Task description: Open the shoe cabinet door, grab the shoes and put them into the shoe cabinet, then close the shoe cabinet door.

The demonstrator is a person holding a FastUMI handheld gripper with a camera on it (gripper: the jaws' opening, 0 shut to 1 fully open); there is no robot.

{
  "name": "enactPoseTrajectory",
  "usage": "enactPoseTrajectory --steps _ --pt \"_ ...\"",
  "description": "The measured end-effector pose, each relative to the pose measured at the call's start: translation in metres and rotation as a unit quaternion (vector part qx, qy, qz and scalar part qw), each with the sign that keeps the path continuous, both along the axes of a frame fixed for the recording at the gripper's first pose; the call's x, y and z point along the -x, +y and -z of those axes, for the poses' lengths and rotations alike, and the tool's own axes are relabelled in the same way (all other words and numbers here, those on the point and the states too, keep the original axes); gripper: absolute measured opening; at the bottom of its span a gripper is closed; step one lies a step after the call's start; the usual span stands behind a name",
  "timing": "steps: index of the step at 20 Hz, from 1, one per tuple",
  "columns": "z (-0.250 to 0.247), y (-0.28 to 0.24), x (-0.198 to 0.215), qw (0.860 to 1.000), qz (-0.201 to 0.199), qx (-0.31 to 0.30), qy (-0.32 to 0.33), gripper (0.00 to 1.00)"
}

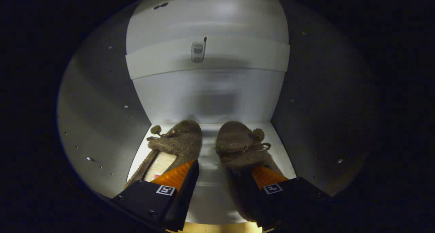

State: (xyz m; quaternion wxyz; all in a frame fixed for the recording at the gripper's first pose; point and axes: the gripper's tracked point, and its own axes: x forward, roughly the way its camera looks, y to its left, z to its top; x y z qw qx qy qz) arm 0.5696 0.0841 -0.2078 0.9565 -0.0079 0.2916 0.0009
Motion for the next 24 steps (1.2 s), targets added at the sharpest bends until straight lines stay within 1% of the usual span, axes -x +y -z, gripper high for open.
enactPoseTrajectory --steps 2,4,9,12,14,16,18,20,24 --pt "-0.019 0.003 0.017 1.000 -0.001 -0.003 -0.023 0.95" --pt "-0.047 0.010 0.037 0.998 -0.004 -0.008 -0.064 0.98" --pt "-0.105 0.037 0.113 0.989 -0.016 -0.007 -0.146 1.00" --pt "-0.132 0.057 0.173 0.982 -0.031 -0.009 -0.185 0.99" --pt "-0.142 0.067 0.219 0.979 -0.043 -0.010 -0.200 0.99" --pt "-0.152 0.067 0.263 0.975 -0.043 -0.006 -0.218 0.98" --pt "-0.155 0.059 0.306 0.973 -0.035 0.003 -0.230 0.98" --pt "-0.159 0.054 0.346 0.971 -0.030 -0.004 -0.237 0.98" --pt "-0.163 0.037 0.408 0.969 -0.032 -0.011 -0.243 0.98"
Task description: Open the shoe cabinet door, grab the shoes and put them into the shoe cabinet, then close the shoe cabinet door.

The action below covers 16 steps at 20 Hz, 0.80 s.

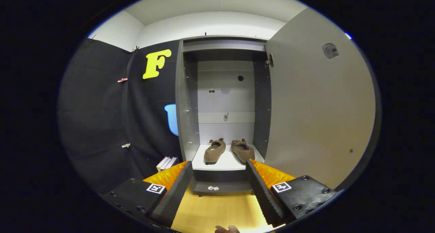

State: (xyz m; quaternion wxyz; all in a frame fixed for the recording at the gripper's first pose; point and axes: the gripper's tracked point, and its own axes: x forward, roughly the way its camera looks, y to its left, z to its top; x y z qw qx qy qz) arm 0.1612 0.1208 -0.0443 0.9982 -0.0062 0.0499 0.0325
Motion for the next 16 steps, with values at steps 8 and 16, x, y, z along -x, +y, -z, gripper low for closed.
enactPoseTrajectory --steps 8,16 --pt "-0.010 -0.102 0.096 1.000 -0.001 -0.010 0.003 0.98" --pt "-0.021 -0.214 0.126 1.000 -0.003 -0.003 -0.018 0.98"
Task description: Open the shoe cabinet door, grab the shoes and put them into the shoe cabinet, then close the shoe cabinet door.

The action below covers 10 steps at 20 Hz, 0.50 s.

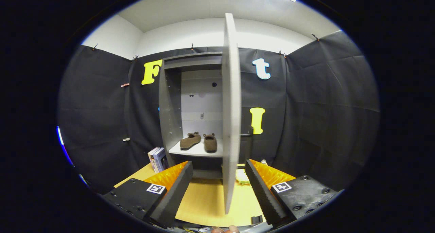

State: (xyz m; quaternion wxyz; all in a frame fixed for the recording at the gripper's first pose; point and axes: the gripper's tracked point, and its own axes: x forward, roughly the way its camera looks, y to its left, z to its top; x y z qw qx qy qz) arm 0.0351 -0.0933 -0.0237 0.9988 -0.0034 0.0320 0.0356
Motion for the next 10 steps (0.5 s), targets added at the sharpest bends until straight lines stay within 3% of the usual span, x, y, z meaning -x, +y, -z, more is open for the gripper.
enactPoseTrajectory --steps 5,10 --pt "0.007 -0.059 -0.024 1.000 0.019 0.000 0.005 0.98" --pt "0.014 -0.069 -0.060 1.000 0.001 -0.011 0.021 0.99"
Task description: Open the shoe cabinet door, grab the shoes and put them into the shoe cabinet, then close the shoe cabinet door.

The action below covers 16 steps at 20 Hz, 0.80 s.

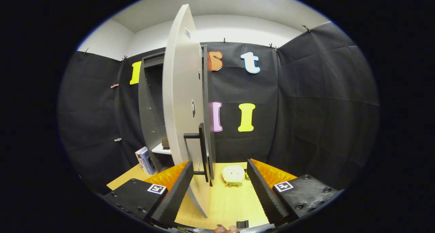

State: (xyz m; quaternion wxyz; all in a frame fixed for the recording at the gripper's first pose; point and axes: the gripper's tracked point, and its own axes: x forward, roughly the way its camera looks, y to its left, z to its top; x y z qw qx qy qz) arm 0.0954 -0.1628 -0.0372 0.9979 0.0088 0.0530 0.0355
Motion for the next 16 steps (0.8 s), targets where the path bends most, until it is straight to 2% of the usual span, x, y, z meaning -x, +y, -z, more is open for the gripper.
enactPoseTrajectory --steps 2,8,13,16 --pt "0.003 0.006 -0.010 1.000 -0.012 -0.003 0.005 0.99" --pt "0.003 0.022 -0.022 1.000 -0.014 -0.003 0.006 0.98" --pt "0.005 0.060 -0.032 1.000 -0.026 -0.007 0.002 0.98" --pt "0.005 0.103 -0.035 0.999 -0.031 0.004 -0.008 0.98"
